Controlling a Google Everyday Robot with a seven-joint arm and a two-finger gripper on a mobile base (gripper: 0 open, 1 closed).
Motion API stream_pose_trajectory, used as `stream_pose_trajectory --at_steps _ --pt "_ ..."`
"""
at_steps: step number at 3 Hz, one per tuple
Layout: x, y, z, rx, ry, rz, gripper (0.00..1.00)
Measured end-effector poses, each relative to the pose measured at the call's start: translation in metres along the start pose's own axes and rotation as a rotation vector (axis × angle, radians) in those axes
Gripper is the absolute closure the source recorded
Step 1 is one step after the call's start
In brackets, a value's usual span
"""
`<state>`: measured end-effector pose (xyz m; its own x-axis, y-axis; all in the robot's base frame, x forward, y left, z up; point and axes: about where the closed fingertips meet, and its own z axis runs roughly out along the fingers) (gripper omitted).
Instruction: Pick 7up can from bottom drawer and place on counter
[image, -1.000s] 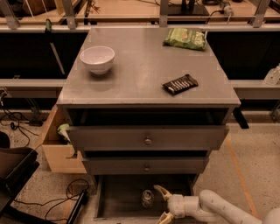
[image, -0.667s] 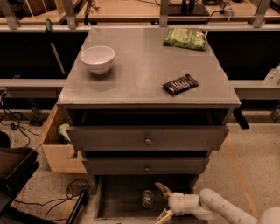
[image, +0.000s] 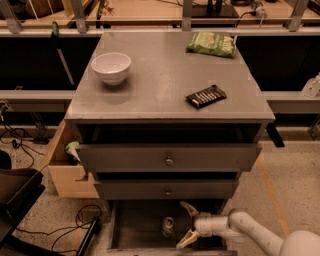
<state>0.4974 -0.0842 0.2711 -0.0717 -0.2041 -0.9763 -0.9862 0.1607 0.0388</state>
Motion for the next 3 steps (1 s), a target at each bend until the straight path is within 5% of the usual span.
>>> stream_pose_trajectory --at_steps 3 --pt "0.032 -0.037 0.020 -0.045 0.097 -0.065 0.00"
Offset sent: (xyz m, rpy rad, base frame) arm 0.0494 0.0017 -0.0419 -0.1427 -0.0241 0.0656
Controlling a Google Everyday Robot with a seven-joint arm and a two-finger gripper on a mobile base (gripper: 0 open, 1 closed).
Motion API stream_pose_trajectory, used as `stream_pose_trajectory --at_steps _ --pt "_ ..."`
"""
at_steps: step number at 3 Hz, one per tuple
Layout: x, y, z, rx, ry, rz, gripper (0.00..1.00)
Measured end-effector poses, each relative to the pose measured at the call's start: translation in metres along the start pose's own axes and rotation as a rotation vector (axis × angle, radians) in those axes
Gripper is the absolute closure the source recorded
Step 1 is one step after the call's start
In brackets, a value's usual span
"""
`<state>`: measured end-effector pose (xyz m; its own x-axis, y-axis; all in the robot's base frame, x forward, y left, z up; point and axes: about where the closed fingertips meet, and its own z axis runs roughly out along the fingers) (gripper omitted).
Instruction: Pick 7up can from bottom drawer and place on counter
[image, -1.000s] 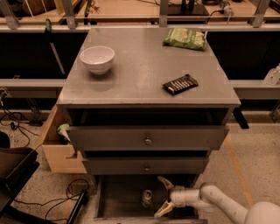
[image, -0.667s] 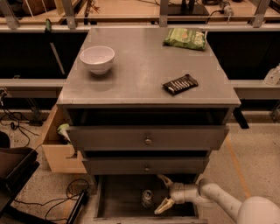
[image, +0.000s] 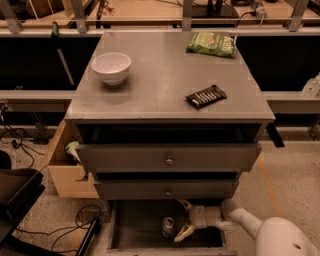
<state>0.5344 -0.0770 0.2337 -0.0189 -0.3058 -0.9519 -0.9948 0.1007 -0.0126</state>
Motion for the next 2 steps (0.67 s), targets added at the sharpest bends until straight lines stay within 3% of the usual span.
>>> stream_pose_trajectory --at_steps 2 --pt "0.022 0.004 0.016 0.006 -0.015 -0.039 0.00"
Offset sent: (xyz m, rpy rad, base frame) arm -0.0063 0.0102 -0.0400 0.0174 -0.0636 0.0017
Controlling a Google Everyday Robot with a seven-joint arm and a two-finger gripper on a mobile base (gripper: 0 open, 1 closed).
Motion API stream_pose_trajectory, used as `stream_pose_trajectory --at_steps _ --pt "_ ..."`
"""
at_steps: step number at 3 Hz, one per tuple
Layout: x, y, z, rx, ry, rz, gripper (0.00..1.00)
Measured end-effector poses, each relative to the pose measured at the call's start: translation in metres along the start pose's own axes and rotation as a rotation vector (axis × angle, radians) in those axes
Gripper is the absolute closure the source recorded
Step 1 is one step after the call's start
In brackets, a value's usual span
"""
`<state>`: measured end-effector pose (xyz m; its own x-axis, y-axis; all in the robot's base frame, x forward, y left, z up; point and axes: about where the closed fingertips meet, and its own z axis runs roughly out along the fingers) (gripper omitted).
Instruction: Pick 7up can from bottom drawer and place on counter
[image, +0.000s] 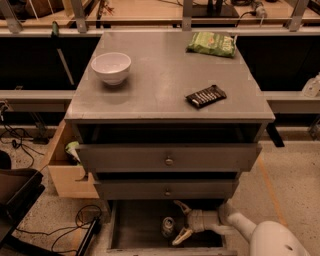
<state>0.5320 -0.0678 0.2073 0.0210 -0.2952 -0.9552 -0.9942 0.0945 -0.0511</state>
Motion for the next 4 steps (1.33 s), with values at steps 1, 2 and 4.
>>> stream_pose_trajectory --at_steps 1,2,4 --pt "0.004 0.003 0.008 -0.004 -0.011 -0.013 0.00" --pt "0.002 0.001 0.016 -0.020 -0.022 -0.023 0.00" --pt "0.004 -0.001 0.026 -0.043 -0.026 -0.004 0.41"
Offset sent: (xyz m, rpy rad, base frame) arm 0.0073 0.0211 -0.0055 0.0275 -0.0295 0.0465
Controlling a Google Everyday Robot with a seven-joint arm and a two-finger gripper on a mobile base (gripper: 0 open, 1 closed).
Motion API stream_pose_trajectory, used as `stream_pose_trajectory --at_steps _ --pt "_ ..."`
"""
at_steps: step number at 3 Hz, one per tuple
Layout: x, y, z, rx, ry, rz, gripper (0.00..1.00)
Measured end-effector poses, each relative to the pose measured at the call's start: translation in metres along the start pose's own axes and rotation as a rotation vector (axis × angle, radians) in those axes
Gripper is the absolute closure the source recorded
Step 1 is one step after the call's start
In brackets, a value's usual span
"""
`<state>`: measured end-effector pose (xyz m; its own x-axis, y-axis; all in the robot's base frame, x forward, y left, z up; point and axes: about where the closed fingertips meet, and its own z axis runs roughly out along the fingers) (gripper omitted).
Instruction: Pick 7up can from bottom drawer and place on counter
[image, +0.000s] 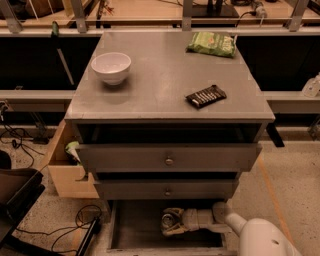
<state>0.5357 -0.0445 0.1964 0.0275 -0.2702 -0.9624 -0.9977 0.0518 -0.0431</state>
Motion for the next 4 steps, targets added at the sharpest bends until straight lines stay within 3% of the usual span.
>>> stream_pose_trajectory --at_steps 2,3,4 --pt "-0.0004 0.0024 0.0052 -0.007 -0.005 0.003 0.87" --pt "-0.0006 0.0036 0.0077 -0.011 -0.007 0.004 1.00" --pt "-0.0006 0.0036 0.0078 -0.011 -0.007 0.004 1.00"
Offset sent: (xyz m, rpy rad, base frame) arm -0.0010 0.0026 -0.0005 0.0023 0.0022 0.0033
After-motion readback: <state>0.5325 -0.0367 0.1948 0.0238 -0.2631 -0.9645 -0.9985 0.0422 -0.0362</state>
